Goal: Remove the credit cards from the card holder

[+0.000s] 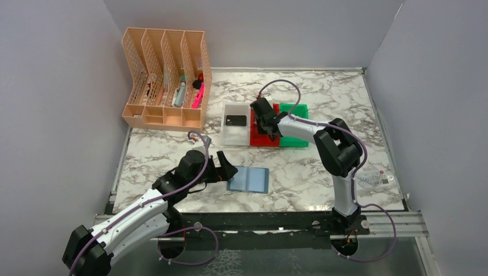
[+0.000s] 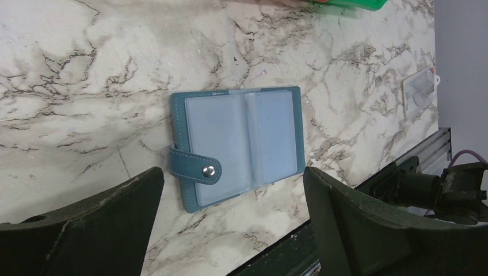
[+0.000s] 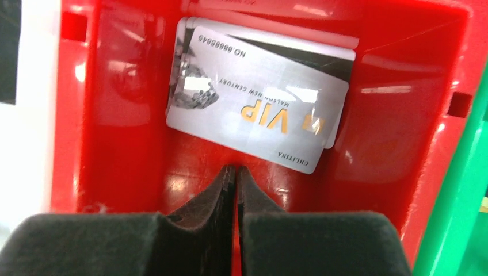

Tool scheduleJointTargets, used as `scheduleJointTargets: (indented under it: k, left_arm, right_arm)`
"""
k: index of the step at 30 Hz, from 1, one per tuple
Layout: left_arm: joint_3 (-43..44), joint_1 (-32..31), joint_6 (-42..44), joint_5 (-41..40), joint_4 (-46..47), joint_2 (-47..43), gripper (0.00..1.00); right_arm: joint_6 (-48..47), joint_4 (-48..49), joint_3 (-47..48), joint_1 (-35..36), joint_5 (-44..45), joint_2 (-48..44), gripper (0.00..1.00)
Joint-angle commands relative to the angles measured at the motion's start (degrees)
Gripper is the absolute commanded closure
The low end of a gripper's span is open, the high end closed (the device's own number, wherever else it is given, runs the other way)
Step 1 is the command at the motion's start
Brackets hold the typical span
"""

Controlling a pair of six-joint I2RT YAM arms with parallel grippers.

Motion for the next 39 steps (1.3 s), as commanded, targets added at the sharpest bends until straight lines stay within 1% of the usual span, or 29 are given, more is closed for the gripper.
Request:
scheduleJointTargets:
  k: [1,7,10,13,16,18,24,29,35,39]
  left_arm:
    - [0.15,0.24,0.29,0.34,0.72,-0.39,0.05]
    - [0.12,0.24,0.24,0.42,1.04,-0.55,0.05]
    - [0.01,0.24,0.19,0.21,0.95,-0.67,0.05]
    - [-0.05,0.24,0.06,0.36,0.94,-0.67,0.05]
    - [0.02,0.19,0.14,0.37,0.89,-0.60,0.05]
    - [0.14,0.21,0.15,0.37,0.69,-0.58,0.05]
    - [-0.34,0.24,-0.11,-0.24,0.45,0.08,0.05]
    - [-0.21,0.24,-0.03,-0.41,0.76,1.99,0.05]
    - [-0.49,0.23,0.52,0.11,2.08,5.28,0.06]
    - [-0.32,0.24,1.10,0.69,3.06,7.86,0.07]
  right_arm:
    - [0.48,2.06,1.80,-0.18,7.03,2.20,0.89]
    - [-0.75,3.83,2.40,-0.18,8.46,2.96,0.89]
    - [-1.83,5.28,1.97,-0.18,10.78,2.91,0.88]
    - [-2.96,4.92,2.36,-0.27,9.38,2.77,0.88]
    - [-2.77,4.89,0.82,-0.18,4.69,0.19,0.87]
    - [-2.65,4.62,-0.72,-0.18,1.83,-3.13,0.86]
    - [-0.57,6.03,-9.02,-0.18,-8.47,-16.55,0.72]
    - [4.37,6.06,-17.85,-0.18,-17.49,-26.11,0.65]
    - [13.65,14.51,-33.66,0.10,-33.58,-34.58,0.62]
    - [19.18,17.51,-40.62,1.39,-37.91,-37.32,0.62]
